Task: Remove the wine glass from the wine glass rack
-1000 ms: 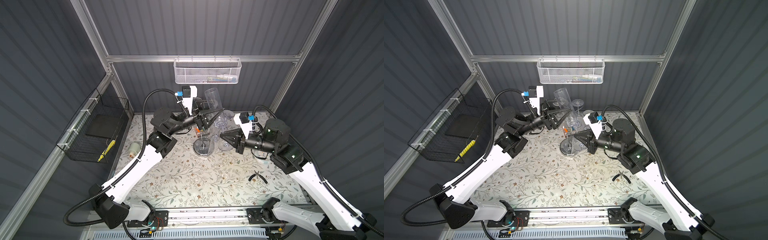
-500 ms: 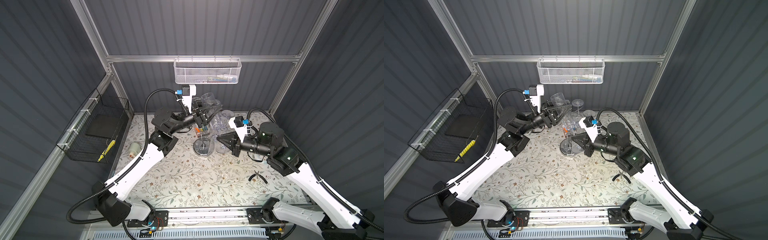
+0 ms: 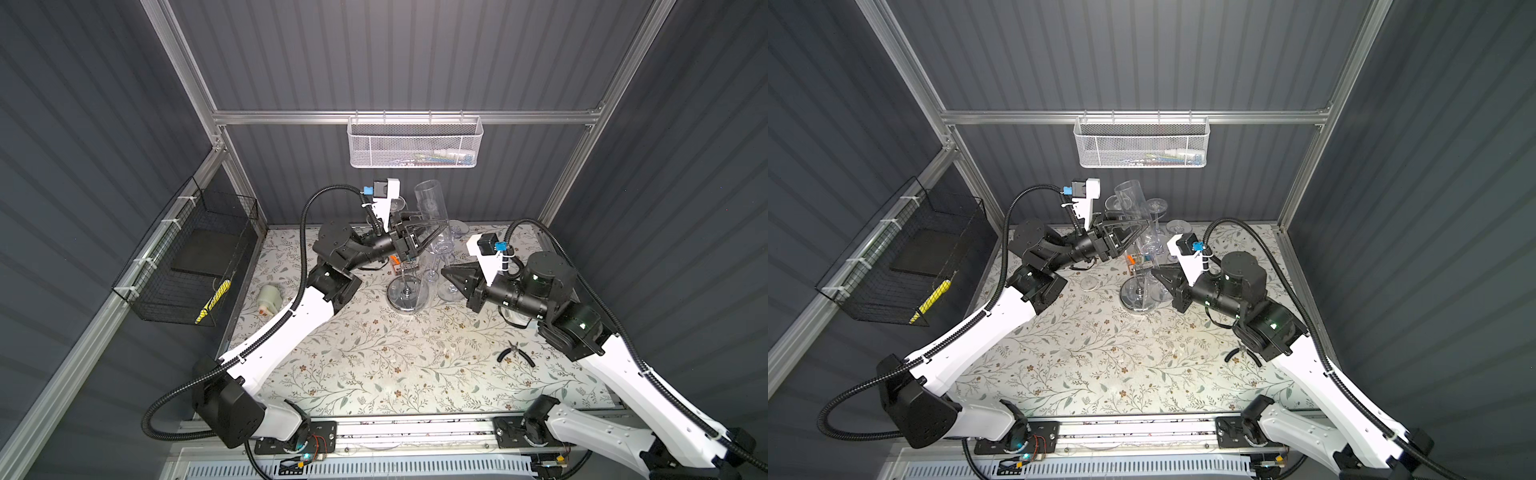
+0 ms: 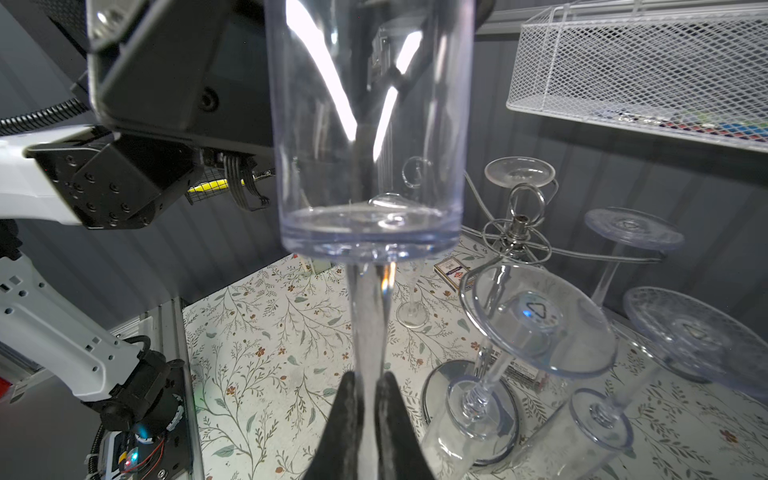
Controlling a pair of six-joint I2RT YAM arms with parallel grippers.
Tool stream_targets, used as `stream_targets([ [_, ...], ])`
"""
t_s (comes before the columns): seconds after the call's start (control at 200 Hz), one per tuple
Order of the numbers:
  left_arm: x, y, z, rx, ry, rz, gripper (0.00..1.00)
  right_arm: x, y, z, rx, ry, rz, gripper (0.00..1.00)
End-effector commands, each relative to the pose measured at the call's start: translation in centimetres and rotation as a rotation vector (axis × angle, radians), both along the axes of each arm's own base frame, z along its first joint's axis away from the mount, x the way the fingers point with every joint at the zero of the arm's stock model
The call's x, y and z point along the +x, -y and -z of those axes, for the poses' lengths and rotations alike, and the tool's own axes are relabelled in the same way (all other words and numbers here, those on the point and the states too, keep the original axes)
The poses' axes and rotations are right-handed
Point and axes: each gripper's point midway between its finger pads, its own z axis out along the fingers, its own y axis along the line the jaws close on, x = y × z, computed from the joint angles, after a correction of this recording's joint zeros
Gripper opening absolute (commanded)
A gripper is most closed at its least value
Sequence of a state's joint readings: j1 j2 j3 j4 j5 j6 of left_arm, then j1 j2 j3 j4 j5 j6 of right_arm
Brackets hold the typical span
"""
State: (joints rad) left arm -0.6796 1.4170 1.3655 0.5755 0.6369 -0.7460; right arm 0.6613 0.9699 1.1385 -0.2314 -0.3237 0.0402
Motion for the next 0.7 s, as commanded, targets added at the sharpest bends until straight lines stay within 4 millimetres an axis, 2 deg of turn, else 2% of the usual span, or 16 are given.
stream_targets([
  [0.0,-0.6,0.1,-0.2,-0.01,0.011,0.036,0.54,0.1,0.0,-1.5,0.031,0.058,0.002,0.0],
  [0.21,-0.7,0.2,-0.7,-0.028,0.023,0.049,0.55,0.3,-0.5,-0.8,0.007,0.035,-0.01,0.0],
  [0.225,-0.7,0.2,-0.7,-0.029,0.022,0.05,0.55,-0.2,-0.8,-0.8,0.01,0.032,-0.043,0.0],
  [0.34,-0.5,0.3,-0.7,-0.031,0.025,0.05,0.54,-0.3,-1.2,-0.5,0.005,0.022,-0.059,0.0],
  [0.695,-0.6,0.3,-0.6,-0.032,0.032,0.046,0.38,-0.2,-1.6,-0.1,-0.008,0.011,-0.063,0.0],
])
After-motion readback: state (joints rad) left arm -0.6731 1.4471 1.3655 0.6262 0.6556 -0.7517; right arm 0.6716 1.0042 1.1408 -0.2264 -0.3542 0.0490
